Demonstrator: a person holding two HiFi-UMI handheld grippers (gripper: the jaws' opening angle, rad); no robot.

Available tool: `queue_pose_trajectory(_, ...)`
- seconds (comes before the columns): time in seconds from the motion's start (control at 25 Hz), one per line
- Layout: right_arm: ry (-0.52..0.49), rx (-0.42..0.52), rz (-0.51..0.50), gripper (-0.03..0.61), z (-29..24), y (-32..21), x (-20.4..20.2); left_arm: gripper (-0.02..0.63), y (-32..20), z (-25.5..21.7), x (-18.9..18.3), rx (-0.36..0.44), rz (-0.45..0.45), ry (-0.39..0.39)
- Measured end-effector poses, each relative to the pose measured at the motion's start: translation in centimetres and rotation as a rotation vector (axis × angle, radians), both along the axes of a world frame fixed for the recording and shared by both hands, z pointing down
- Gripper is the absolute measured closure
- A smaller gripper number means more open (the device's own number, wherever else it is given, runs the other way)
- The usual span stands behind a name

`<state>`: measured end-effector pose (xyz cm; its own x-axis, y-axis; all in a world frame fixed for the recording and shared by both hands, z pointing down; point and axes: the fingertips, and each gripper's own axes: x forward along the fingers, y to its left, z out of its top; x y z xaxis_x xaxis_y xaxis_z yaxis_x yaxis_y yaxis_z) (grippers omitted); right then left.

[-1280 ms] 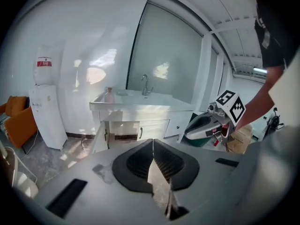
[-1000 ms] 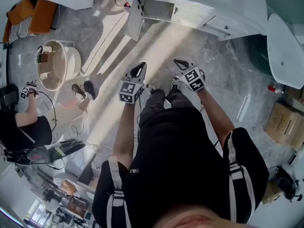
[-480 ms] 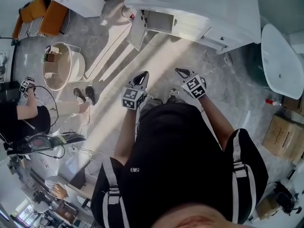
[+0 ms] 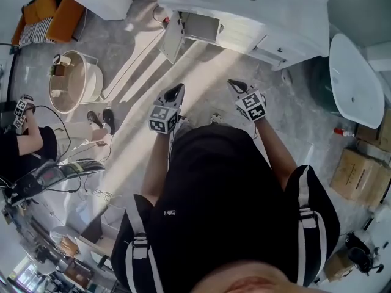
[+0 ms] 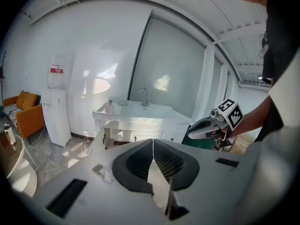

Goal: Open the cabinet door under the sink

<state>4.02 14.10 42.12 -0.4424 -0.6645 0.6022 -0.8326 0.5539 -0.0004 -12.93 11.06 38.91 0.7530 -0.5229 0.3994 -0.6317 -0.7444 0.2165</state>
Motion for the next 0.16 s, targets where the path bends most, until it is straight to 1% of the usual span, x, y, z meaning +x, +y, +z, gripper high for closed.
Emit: queue_pose_trajectory(0.16, 0.005, 0.004, 0.005, 0.506, -0.37, -0.3, -0.69, 0.597, -0.31, -0.14, -0.42, 0.006, 0.009, 0.008)
